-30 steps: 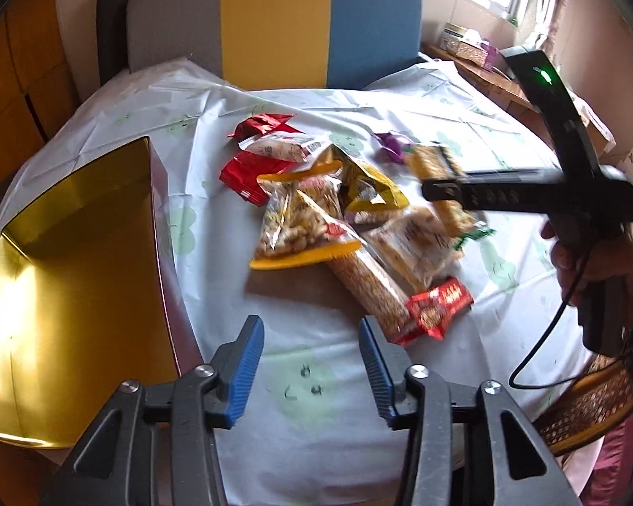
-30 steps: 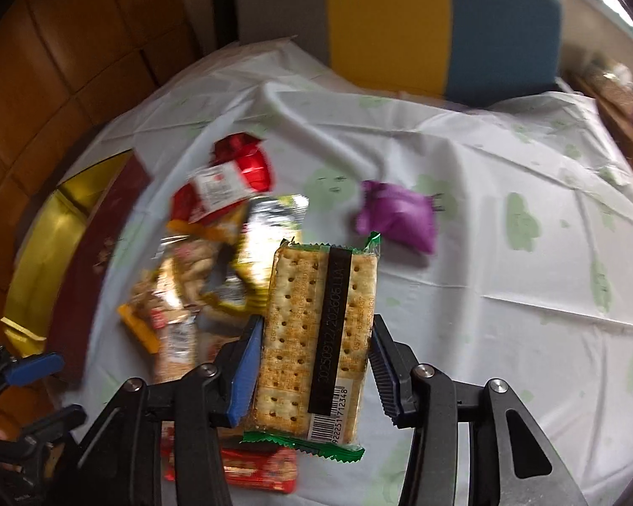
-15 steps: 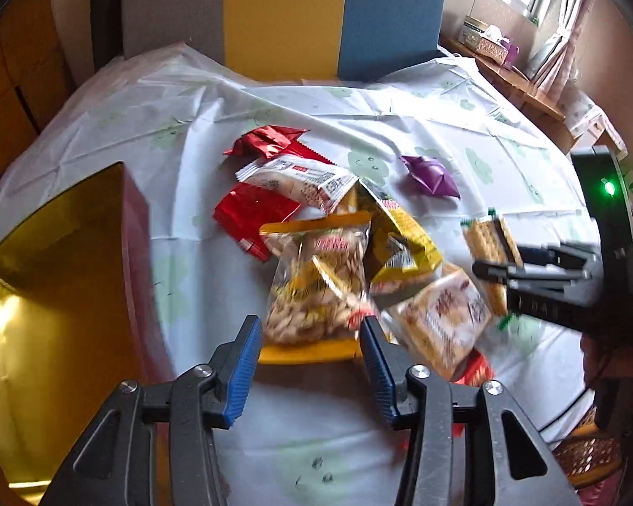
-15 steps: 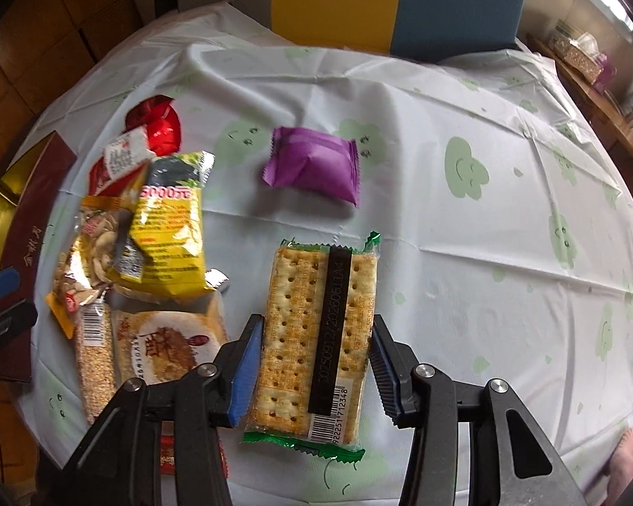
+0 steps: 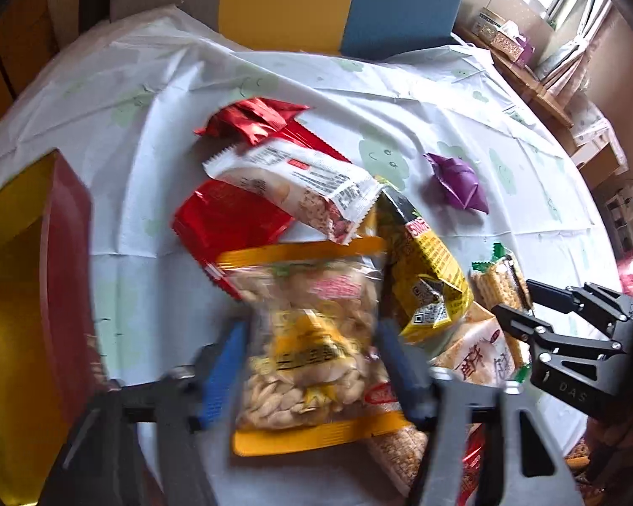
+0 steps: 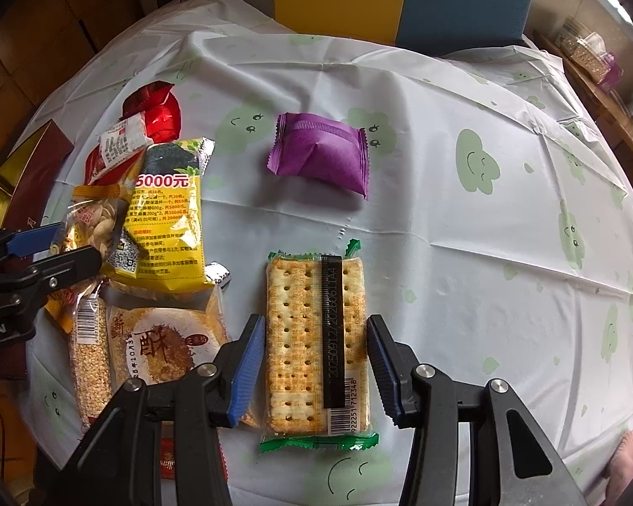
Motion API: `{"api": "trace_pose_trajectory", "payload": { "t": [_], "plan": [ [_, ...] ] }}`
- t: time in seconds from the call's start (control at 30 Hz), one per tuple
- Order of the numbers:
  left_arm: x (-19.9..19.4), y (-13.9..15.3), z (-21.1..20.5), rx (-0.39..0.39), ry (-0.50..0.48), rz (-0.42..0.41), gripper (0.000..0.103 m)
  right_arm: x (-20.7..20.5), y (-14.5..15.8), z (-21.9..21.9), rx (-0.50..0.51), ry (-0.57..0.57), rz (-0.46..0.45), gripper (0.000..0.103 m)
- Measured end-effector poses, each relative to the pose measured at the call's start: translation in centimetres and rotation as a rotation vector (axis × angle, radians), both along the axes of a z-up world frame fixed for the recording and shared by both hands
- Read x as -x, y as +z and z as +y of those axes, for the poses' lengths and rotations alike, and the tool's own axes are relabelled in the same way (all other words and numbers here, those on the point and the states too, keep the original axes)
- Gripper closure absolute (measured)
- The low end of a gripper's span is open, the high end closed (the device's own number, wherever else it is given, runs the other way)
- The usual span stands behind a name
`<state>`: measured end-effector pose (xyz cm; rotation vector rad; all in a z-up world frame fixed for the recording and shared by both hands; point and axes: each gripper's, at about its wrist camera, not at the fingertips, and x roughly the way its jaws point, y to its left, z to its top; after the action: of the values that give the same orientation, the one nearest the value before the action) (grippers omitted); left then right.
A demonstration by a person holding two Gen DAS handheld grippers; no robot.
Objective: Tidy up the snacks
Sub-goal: 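Grasp the clear peanut bag with the left gripper and lift it, then carry the peanut bag into the gold tray and open the left gripper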
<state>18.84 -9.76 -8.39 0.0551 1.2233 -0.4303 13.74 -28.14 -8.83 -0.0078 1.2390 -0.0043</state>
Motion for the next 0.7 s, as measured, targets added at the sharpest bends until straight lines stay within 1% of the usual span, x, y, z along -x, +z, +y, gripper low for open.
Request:
{"api": "trace_pose_trajectory", "payload": {
  "t": [0.03, 0.07, 0.13, 0.27, 0.4, 0.47, 0.53, 0.57, 0.6, 0.7],
  "plan": [
    [-0.1, -0.1, 0.3, 0.021, 0.013, 0.004, 0.050, 0.0, -0.2, 0.0, 0.001, 0.003, 0.002, 0.054],
    [0.0, -0.1, 0.5, 0.041, 0.022, 0.007, 0.054, -0.1, -0.3, 0.1, 0.005, 0.006, 0.004, 0.054],
    [0.2, 0.0, 1.0, 0.061, 0.028, 0.005, 0.057, -0.2, -0.8, 0.3, 0.008, 0.013, 0.009, 0.054],
    [1.6, 0.8, 2.0, 0.092, 0.032, -0.017, 0.058, -0.4, -1.2, 0.3, 0.002, 0.014, 0.010, 0.054],
    [4.1, 3.4, 3.0, 0.126, 0.013, -0.072, 0.058, -0.5, -1.7, 0.0, -0.012, 0.010, 0.008, 0.054],
    [4.9, 5.1, 3.8, 0.156, 0.008, -0.106, 0.058, -0.4, -1.9, -0.1, -0.010, 0.013, 0.004, 0.054],
    [5.9, 7.3, 5.6, 0.180, 0.013, -0.151, 0.058, -0.3, -1.8, -0.1, -0.007, 0.015, 0.000, 0.054],
    [6.1, 7.9, 5.9, 0.184, 0.022, -0.165, 0.058, -0.2, -1.9, -0.1, -0.006, 0.016, -0.002, 0.053],
    [6.2, 8.7, 7.1, 0.190, 0.038, -0.182, 0.058, -0.2, -2.0, -0.1, -0.006, 0.017, -0.004, 0.053],
    [5.9, 10.2, 11.1, 0.182, 0.123, -0.223, 0.058, 0.1, -1.8, 0.0, -0.002, 0.019, -0.007, 0.053]
  ]
}}
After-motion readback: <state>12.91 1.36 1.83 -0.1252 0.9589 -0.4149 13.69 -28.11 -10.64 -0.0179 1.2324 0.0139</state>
